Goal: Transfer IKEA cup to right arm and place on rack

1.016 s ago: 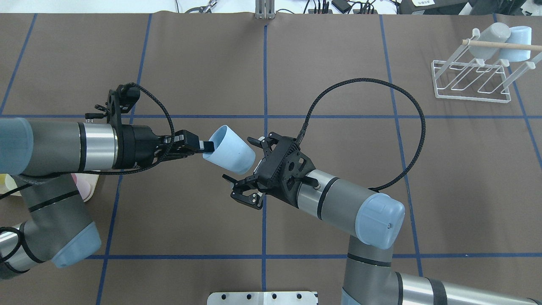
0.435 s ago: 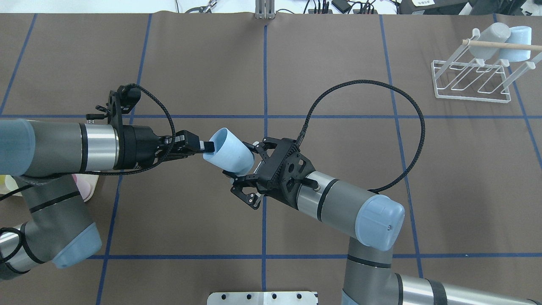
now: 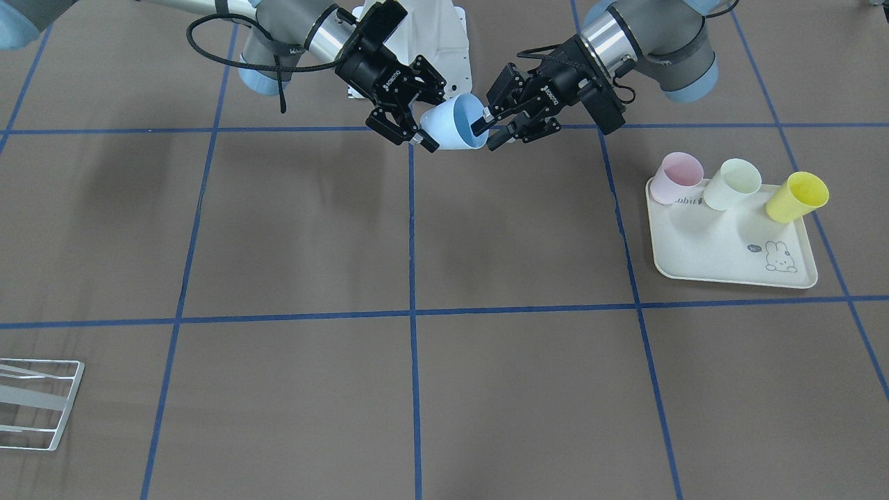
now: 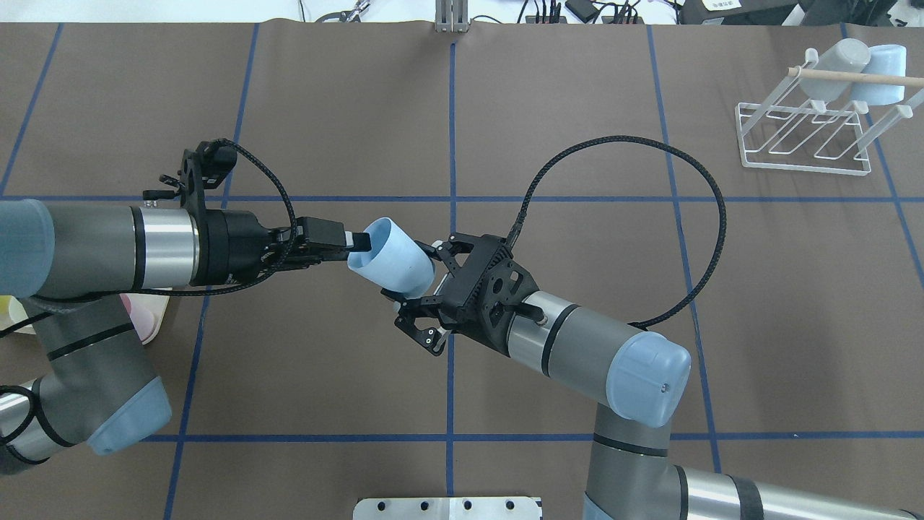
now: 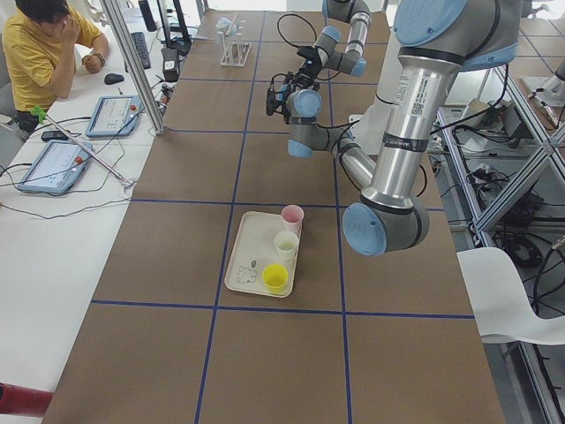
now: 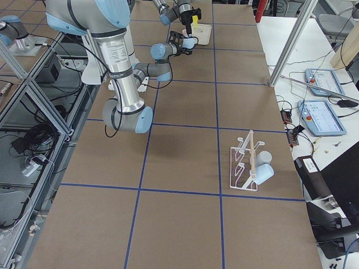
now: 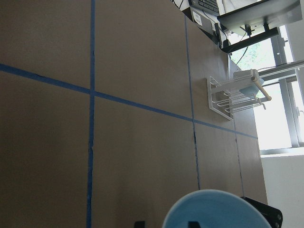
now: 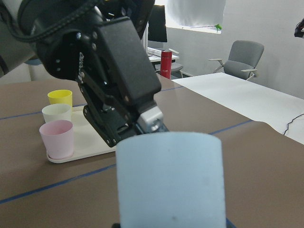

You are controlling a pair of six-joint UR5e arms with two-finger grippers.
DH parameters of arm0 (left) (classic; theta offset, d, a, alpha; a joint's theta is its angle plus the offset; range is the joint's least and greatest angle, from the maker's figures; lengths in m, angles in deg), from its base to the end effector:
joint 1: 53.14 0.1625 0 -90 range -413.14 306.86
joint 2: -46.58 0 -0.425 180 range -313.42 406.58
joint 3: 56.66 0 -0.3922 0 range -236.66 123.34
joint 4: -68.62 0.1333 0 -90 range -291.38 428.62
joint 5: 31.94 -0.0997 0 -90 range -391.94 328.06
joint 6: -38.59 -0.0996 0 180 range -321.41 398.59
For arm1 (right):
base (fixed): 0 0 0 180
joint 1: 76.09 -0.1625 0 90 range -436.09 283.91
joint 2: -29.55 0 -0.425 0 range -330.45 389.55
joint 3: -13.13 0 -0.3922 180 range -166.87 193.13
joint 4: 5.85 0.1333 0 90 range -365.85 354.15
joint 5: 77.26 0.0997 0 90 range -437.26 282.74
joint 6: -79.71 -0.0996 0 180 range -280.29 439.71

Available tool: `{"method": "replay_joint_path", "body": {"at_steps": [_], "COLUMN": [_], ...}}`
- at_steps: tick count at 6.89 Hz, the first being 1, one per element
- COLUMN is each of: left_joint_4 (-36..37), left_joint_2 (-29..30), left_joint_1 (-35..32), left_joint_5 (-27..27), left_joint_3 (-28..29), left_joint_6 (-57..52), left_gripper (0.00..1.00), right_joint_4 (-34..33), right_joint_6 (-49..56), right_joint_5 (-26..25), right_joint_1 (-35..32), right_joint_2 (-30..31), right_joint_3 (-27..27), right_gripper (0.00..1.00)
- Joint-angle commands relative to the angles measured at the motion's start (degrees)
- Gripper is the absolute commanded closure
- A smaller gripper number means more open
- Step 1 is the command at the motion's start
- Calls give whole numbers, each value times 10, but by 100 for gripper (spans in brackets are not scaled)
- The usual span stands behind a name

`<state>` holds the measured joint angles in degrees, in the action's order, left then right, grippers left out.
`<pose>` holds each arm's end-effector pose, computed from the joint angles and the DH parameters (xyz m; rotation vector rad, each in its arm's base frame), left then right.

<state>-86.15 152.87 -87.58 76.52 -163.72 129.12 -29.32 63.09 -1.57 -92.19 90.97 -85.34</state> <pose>0.3765 -0.3816 0.2428 0.2652 1.6877 -0.1787 -0.5199 -0.3144 0.1798 1.4074 -1.1650 -0.4857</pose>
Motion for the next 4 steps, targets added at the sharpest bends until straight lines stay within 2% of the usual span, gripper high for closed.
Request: {"method": "replay_joint_path", "body": {"at_steps": [1,2,3,4], "left_joint_4": [4,50,116,160], "left_joint_2": [-7,-22,-41,-71], "left_joint_1": [-28,-49,-68,-95], "left_joint_5": [5,7,4,3], "left_joint_3": [-2,-9,-24,-45], "left_joint_6": [-25,-66,-140,-208], "left_gripper": [0,0,0,0], "right_joint_4": [-3,-23,-117,-264], "right_joint_6": [0,1,1,1], "right_joint_5": [-1,0,2,2], "right_joint_1": [-2,-6,-19,-33], "right_joint_2": [4,5,5,0], "right_joint_3": [-7,-16,-48,-103], "right_gripper": [60,60,63,67]}}
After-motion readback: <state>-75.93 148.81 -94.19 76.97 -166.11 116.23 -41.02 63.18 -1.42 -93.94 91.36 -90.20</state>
